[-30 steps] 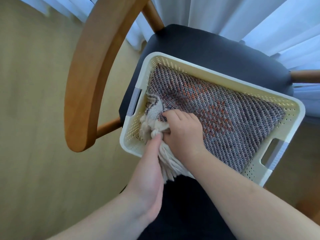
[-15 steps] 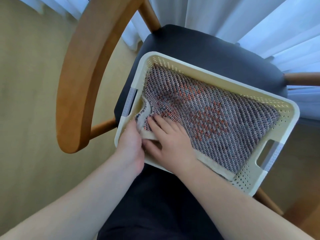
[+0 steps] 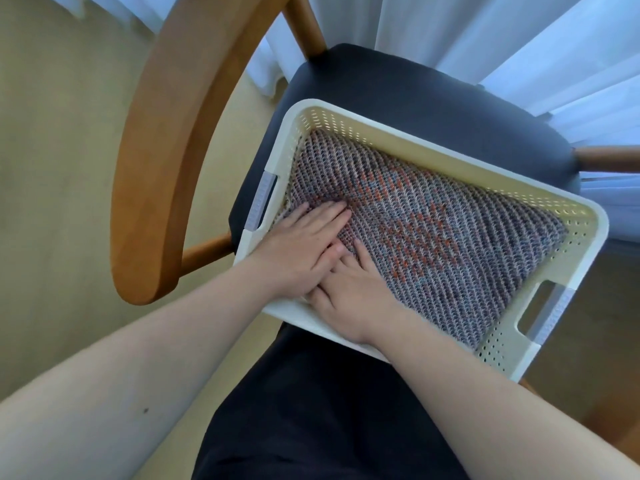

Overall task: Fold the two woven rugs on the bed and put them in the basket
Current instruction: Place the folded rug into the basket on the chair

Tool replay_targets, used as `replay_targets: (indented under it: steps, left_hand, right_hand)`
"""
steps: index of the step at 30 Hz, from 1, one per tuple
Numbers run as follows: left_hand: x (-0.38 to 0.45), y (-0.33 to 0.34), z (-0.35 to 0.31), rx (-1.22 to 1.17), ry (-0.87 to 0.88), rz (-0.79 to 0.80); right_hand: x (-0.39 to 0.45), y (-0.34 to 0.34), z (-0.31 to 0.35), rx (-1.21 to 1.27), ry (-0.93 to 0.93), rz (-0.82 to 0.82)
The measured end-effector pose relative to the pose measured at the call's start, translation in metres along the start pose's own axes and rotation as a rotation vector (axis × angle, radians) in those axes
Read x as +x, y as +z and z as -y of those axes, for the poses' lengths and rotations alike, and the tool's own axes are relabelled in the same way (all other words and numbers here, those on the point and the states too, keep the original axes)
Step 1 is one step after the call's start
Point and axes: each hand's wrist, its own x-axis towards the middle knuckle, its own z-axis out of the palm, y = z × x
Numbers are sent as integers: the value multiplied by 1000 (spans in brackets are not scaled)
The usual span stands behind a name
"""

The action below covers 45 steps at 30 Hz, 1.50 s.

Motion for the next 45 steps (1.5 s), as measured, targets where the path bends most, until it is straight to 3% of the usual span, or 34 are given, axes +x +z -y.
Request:
replay_targets:
  steps: [4, 7, 9, 12, 14, 15, 18, 20, 24, 29, 32, 36, 39, 45]
  left_hand:
    - [-1, 18, 1, 194, -54, -67]
    - [3, 20, 1, 308, -61, -39]
    - [1, 20, -1, 360, -69, -23]
    - [9, 3, -16, 326, 71, -299]
    - [31, -15, -29, 257, 162, -499]
    - [43, -22, -32, 219, 179, -525]
    - [60, -14, -22, 273, 161, -358]
    - [57, 1, -6, 398, 121, -244]
    - [61, 0, 7, 449, 47, -155]
    - [44, -4, -6, 438, 97, -118]
    - [42, -2, -6, 504, 94, 16]
    - [51, -7, -2, 482, 99, 44]
    - [38, -18, -9, 414, 140, -50]
    - [-10, -63, -29, 350, 205, -252]
  right_hand:
    - [-14, 7, -20, 43, -30, -92]
    - [-25, 11, -32, 205, 5, -407]
    - [-26, 9, -42, 148, 105, -612]
    - [-25, 3, -52, -140, 206, -515]
    - [-22, 0, -53, -220, 256, -485]
    - [-22, -3, -54, -227, 303, -506]
    - [-26, -18, -69, -188, 517, -559]
    - [-33, -25, -87, -161, 607, -506]
    - [-44, -24, -111, -75, 597, -406]
    - [-56, -13, -107, -46, 703, -622]
    - [-54, -5, -107, 14, 770, -555]
    - [-45, -8, -113, 73, 743, -504]
    - [-52, -16, -102, -5, 680, -508]
    - [-63, -55, -41, -112, 275, -473]
